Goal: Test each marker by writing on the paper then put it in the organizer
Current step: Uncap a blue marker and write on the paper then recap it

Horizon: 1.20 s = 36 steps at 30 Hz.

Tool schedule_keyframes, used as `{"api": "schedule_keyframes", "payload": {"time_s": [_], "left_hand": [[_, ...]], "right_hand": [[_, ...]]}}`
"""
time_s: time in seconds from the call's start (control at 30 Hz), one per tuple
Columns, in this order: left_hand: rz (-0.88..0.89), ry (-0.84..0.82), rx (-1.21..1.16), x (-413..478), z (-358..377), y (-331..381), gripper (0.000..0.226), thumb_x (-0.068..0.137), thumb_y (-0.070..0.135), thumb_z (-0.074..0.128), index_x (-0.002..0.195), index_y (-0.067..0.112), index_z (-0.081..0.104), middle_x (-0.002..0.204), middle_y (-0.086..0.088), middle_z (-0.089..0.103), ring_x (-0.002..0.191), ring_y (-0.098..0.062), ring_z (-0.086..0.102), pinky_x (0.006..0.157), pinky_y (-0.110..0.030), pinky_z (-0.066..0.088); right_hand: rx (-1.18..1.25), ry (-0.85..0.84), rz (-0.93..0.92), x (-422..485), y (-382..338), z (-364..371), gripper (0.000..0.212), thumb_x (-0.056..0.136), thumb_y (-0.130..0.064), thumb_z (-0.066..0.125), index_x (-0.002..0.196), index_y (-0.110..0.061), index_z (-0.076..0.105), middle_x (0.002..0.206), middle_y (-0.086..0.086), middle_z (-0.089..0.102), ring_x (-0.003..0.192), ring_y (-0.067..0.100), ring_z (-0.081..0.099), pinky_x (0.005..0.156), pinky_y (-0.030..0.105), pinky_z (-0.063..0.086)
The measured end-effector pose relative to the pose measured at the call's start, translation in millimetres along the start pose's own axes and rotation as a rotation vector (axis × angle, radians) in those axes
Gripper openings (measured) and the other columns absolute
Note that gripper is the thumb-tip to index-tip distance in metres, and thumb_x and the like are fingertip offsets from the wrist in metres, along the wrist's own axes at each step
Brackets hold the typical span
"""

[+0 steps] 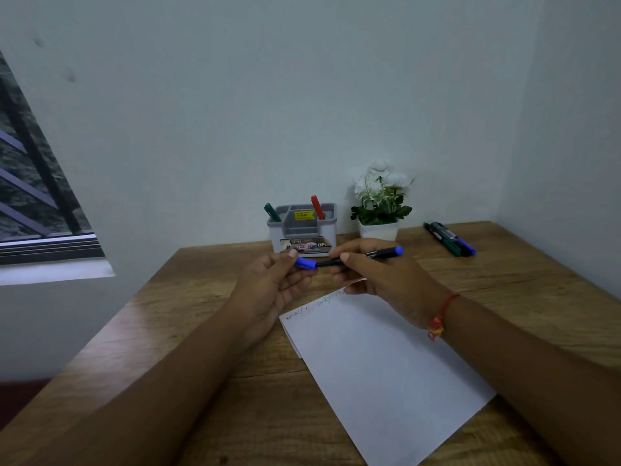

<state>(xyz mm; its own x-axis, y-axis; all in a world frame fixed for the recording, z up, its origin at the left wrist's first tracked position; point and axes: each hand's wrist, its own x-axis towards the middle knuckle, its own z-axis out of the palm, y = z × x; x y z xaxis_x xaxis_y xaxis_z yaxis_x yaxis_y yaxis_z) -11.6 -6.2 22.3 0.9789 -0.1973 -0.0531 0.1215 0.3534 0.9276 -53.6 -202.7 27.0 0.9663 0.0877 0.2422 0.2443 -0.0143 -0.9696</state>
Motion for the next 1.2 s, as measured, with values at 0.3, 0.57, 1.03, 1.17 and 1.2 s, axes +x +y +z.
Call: {"api": "schedule_keyframes", "payload": {"time_s": [0.3, 0.57, 1.03, 1.17, 1.2], "left_hand": [[-0.044, -0.079, -0.075, -4, 3, 4, 0.025, 0.091, 0.016, 0.059, 0.112, 0.003, 0.059, 0.101, -0.021, 0.071, 0.090, -0.024, 0.072, 0.070, -0.029, 0.060], [-0.002, -0.176, 0.010, -10, 4, 3, 0.022, 0.077, 0.013, 0.067, 0.097, 0.005, 0.064, 0.087, -0.015, 0.071, 0.080, -0.019, 0.070, 0.073, -0.030, 0.060], [0.129, -0.182, 0.127, -12, 1, 5, 0.023, 0.072, 0.003, 0.068, 0.094, -0.002, 0.061, 0.088, -0.021, 0.072, 0.073, -0.022, 0.072, 0.063, -0.027, 0.060], [0.197, -0.109, 0.215, -11, 1, 9, 0.026, 0.070, 0.011, 0.071, 0.094, 0.005, 0.065, 0.093, -0.019, 0.073, 0.080, -0.023, 0.072, 0.076, -0.032, 0.060], [0.228, -0.088, 0.217, -11, 1, 10, 0.026, 0.071, 0.013, 0.072, 0.095, 0.006, 0.065, 0.095, -0.019, 0.072, 0.086, -0.024, 0.071, 0.081, -0.034, 0.059]], "right_hand": [[0.079, 0.058, -0.017, 3, -1, -2, 0.006, 0.096, -0.006, 0.064, 0.101, -0.004, 0.062, 0.091, 0.013, 0.079, 0.085, 0.022, 0.076, 0.077, 0.040, 0.061], [0.013, 0.095, -0.004, -1, -6, -5, 0.019, 0.093, -0.028, 0.070, 0.081, -0.014, 0.072, 0.076, 0.008, 0.075, 0.063, 0.012, 0.067, 0.056, 0.024, 0.050], [0.185, 0.084, 0.175, 6, -1, -1, 0.020, 0.089, -0.033, 0.074, 0.080, -0.015, 0.074, 0.068, 0.008, 0.070, 0.053, 0.008, 0.055, 0.048, 0.018, 0.041], [0.295, 0.070, 0.235, 6, -4, 2, 0.032, 0.079, -0.041, 0.076, 0.090, -0.010, 0.075, 0.080, 0.009, 0.077, 0.061, 0.007, 0.066, 0.051, 0.017, 0.050], [0.326, 0.069, 0.236, 8, -4, 2, 0.040, 0.078, -0.044, 0.073, 0.095, -0.009, 0.074, 0.085, 0.010, 0.079, 0.065, 0.008, 0.069, 0.054, 0.018, 0.053]]}}
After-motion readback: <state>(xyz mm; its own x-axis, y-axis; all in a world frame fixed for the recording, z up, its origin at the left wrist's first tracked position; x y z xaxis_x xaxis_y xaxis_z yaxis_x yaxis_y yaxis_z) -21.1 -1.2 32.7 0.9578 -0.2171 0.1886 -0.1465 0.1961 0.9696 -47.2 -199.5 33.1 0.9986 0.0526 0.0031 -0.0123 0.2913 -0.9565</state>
